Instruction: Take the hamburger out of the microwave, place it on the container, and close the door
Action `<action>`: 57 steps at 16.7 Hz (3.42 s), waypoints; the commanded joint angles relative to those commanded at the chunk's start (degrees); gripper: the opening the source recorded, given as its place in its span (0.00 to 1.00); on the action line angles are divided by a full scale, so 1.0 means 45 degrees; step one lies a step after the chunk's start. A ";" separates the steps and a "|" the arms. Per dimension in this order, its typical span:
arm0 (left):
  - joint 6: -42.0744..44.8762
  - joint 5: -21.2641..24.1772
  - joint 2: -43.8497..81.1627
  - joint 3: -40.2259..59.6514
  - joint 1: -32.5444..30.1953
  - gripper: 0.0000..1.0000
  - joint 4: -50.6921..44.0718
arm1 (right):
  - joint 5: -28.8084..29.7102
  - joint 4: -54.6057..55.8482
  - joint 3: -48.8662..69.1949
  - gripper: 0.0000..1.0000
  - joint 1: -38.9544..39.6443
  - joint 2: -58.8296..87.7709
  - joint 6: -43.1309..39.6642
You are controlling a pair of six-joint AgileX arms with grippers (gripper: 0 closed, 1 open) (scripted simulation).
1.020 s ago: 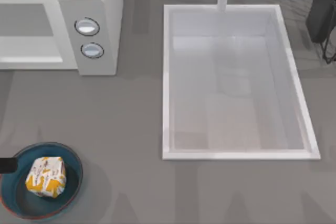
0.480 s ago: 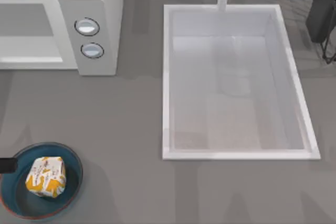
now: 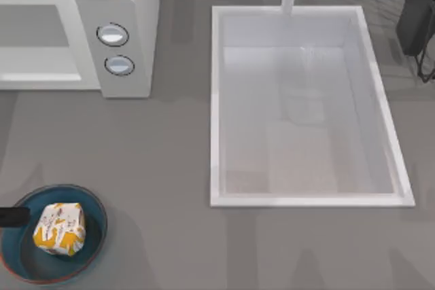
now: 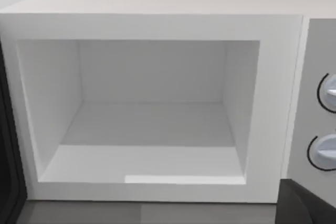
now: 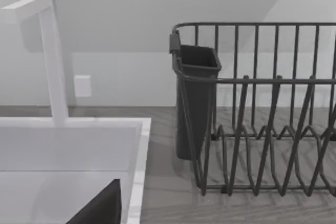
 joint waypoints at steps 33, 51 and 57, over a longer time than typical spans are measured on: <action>0.0283 -0.3633 0.3590 0.1504 -0.3608 0.00 0.1827 | 0.0000 0.0000 0.0000 1.00 0.0000 0.0000 0.0000; 0.8990 0.7557 1.9292 1.5940 1.1509 0.00 -0.7599 | 0.0000 0.0000 0.0000 1.00 0.0000 0.0000 0.0000; 1.1457 0.9381 2.2051 1.7376 1.4093 0.00 -0.9418 | 0.0000 0.0000 0.0000 1.00 0.0000 0.0000 0.0000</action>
